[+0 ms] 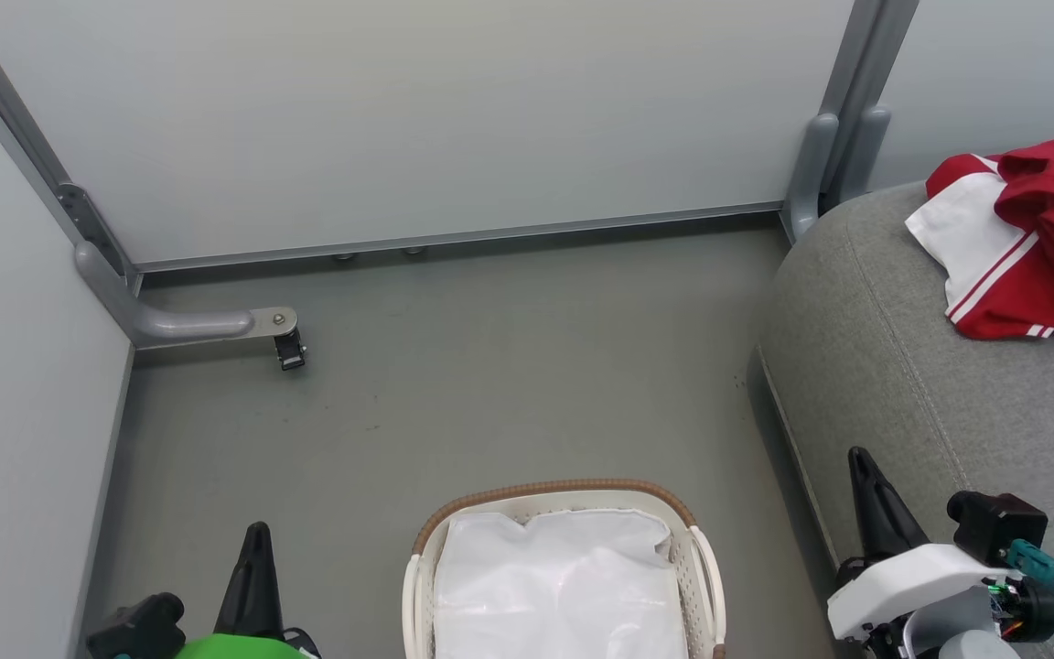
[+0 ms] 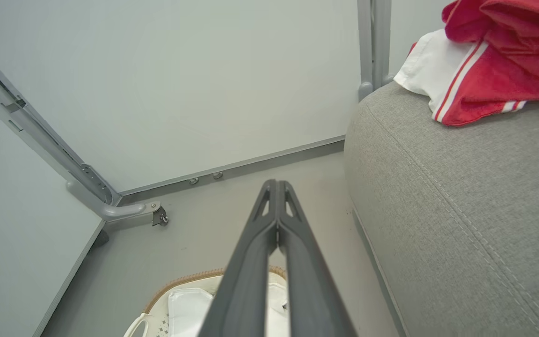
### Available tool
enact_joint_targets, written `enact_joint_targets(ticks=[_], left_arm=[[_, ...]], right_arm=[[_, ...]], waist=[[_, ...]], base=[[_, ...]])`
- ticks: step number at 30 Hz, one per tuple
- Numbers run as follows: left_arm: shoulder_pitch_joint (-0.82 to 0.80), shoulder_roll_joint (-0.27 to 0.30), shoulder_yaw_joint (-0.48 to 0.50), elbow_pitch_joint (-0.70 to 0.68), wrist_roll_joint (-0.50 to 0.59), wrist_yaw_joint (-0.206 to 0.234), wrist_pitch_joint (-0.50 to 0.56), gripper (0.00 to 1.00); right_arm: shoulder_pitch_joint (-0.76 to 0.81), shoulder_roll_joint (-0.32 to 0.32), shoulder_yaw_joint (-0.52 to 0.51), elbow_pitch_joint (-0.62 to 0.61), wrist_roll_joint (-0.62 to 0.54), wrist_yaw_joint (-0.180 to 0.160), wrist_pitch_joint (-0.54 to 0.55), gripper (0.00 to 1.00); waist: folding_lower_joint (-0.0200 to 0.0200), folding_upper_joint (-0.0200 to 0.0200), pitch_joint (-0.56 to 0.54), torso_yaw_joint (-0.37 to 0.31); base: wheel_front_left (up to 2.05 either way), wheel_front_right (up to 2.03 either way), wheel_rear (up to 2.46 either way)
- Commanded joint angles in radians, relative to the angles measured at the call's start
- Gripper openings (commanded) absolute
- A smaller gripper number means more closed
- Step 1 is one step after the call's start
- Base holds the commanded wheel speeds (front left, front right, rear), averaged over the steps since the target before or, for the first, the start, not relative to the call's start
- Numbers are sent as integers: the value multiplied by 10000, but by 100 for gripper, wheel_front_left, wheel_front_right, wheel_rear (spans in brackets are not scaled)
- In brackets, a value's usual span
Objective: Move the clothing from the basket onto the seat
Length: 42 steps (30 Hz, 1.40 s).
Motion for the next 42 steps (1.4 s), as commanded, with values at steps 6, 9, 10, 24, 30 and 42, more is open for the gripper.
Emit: enact_joint_targets(ticks=[6, 9, 10, 24, 30, 42], left_arm=[[-429, 67, 220, -146, -1174, -101, 305, 0], [-499, 76, 291, -144, -1617, -122, 434, 0], [-520, 78, 311, -143, -1744, -128, 467, 0], [-814, 110, 597, -136, -3552, -219, 987, 0], [-922, 120, 714, -132, -4277, -252, 1194, 0], [-1128, 137, 924, -126, -5541, -317, 1567, 0]], right_arm=[[-247, -42, -161, -202, 1355, -2, 326, 0], [-270, -45, -213, -214, 1868, -2, 459, 0], [-277, -46, -228, -216, 2012, -2, 495, 0], [-364, -60, -441, -254, 4093, -4, 1033, 0], [-392, -66, -528, -269, 4926, -5, 1249, 0], [-462, -75, -678, -294, 6392, -6, 1631, 0]], waist=[[0, 17, -9, 6], [0, 20, -12, 9], [0, 21, -14, 10], [0, 34, -31, 21], [0, 40, -39, 27], [0, 51, -53, 37]], base=[[0, 0, 0], [0, 0, 0], [0, 0, 0], [0, 0, 0], [0, 0, 0], [0, 0, 0]])
